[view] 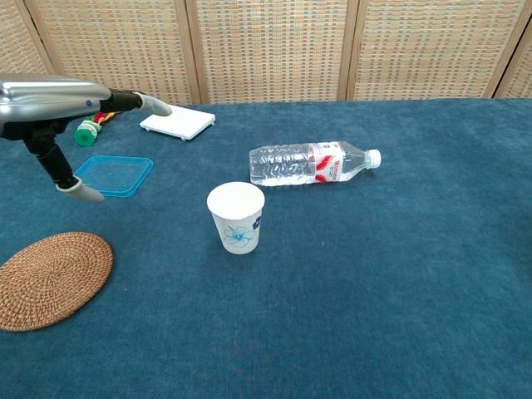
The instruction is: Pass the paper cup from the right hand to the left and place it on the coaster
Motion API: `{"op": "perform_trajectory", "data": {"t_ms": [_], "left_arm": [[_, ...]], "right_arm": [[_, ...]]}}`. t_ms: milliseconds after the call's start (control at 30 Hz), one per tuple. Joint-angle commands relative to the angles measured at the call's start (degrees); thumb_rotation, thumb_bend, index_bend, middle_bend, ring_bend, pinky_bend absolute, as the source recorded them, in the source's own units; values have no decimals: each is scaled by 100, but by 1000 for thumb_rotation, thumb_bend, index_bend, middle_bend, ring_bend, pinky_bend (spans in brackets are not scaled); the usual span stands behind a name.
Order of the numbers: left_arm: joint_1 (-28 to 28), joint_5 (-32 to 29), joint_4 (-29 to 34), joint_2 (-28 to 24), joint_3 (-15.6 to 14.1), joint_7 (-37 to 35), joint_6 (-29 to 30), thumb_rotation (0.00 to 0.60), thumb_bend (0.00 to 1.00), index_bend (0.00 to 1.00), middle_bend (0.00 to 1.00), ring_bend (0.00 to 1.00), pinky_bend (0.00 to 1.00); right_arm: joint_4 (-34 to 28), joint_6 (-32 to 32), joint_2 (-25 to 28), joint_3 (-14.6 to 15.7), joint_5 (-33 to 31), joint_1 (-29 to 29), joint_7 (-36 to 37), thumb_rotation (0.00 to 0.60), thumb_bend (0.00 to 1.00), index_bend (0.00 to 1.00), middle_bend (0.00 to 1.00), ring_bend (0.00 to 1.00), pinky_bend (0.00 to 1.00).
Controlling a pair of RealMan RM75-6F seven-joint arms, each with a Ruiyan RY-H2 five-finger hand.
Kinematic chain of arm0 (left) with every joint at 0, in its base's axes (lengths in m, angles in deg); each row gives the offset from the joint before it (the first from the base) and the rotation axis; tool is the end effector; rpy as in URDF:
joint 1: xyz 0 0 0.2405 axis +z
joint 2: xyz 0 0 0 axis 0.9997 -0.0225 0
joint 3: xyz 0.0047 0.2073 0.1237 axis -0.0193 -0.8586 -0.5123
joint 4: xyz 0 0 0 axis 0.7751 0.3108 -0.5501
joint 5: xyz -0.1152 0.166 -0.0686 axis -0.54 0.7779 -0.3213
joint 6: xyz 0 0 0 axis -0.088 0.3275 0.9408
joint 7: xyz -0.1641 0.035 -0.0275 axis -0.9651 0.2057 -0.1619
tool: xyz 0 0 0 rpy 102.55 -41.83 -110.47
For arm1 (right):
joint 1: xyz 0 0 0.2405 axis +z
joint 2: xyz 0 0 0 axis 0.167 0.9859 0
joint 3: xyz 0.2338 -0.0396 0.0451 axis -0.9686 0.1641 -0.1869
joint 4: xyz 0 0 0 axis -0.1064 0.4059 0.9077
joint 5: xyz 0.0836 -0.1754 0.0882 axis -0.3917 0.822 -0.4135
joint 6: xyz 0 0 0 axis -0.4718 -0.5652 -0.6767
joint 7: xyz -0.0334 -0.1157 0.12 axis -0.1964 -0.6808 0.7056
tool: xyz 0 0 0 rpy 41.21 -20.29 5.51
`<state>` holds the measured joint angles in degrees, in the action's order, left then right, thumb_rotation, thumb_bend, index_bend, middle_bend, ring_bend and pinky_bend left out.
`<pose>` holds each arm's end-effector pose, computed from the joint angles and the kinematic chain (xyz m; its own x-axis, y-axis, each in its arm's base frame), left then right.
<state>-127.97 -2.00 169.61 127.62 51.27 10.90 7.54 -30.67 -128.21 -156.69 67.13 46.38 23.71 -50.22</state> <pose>-0.1177 0.3219 0.0373 0.6196 0.2649 0.7389 0.7547 -0.4599 -0.4679 -0.2689 -0.2433 0.0940 0.3624 0.0723 0.9292 -0.9215 -0.1216 0.3689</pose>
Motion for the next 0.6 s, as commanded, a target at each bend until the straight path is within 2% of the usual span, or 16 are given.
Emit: {"op": "perform_trajectory", "data": {"t_ms": [33, 333, 600], "left_arm": [[-430, -531, -97, 219, -17, 466, -173, 600, 183, 0, 0, 0, 0], [-1488, -1920, -436, 895, -190, 1502, -67, 600, 194, 0, 0, 0, 0], [-2191, -2877, -666, 1348, -343, 1923, 110, 600, 195, 0, 0, 0, 0]], "right_arm": [[16, 24, 13, -36, 5, -24, 51, 600, 83, 0, 0, 0, 0], [78, 39, 50, -147, 136, -104, 332, 600, 84, 0, 0, 0, 0], [177, 125, 67, -246, 131, -157, 567, 600, 83, 0, 0, 0, 0]]}}
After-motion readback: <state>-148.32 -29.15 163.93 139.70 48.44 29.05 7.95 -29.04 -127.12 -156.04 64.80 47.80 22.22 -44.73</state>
